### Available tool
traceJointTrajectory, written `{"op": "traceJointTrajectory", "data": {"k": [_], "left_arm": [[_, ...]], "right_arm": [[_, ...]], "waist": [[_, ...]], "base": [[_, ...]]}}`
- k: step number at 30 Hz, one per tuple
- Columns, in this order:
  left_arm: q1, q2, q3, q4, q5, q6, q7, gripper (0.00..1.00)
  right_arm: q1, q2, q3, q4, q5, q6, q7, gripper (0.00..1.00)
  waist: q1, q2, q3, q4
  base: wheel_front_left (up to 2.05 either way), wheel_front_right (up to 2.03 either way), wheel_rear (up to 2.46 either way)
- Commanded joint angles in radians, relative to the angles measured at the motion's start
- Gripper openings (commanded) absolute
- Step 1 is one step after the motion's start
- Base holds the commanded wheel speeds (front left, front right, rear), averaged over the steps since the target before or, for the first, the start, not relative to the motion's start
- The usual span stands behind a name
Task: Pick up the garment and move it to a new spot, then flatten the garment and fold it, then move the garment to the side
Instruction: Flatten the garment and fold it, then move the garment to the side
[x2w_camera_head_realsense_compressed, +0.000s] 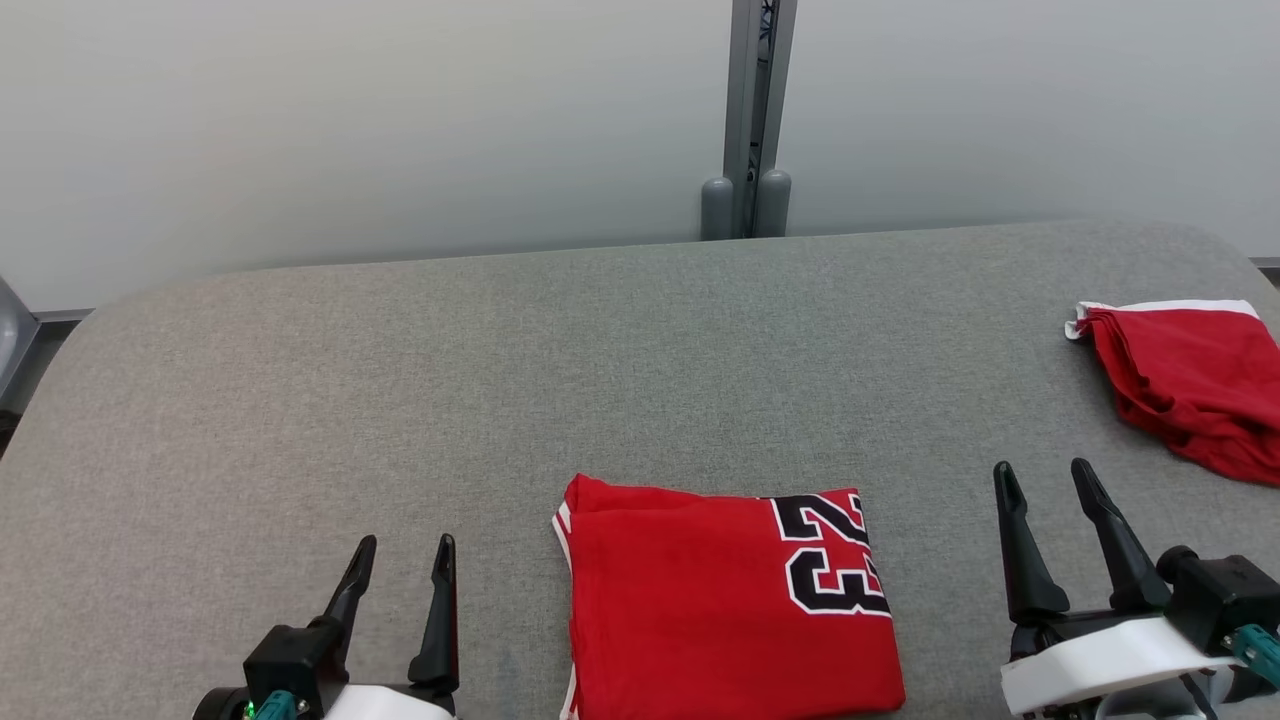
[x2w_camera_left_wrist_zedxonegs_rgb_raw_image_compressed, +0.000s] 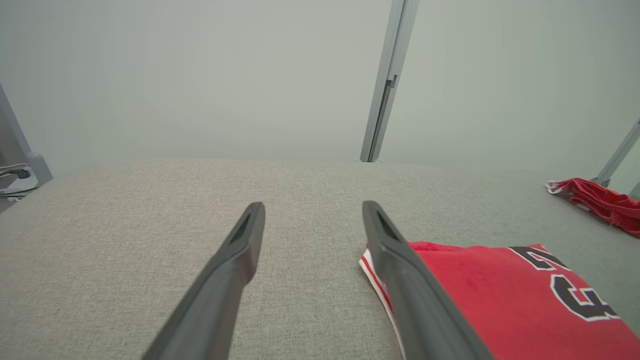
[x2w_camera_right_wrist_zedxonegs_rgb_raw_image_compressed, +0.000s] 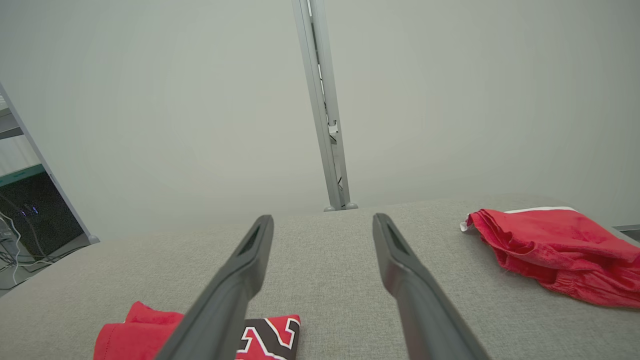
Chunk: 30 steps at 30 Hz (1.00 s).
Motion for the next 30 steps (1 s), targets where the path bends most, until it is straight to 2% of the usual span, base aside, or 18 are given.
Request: {"op": "traceJointTrajectory", "data": {"k": [1, 16, 30], "left_arm": [[0.012, -0.001, 0.012, -0.005, 0.011, 0.002, -0.006, 1.00], [0.042, -0.061, 0.104, -0.003, 0.091, -0.063, -0.005, 1.00], [0.042, -0.095, 0.146, 0.014, 0.133, -0.102, -0.005, 1.00]], "right_arm": [[0.010, -0.001, -0.007, -0.008, -0.009, 0.000, 0.004, 1.00], [0.013, 0.010, -0.002, -0.007, -0.025, 0.000, 0.017, 1.00], [0.003, 0.011, -0.001, 0.005, -0.025, 0.000, 0.023, 1.00]], "waist": [[0.0000, 0.0000, -0.001, 0.002], [0.0000, 0.0000, -0.006, 0.019], [0.0000, 0.0000, -0.005, 0.018]], "base": [[0.00, 0.00, 0.00], [0.00, 0.00, 0.00], [0.00, 0.00, 0.00]]}}
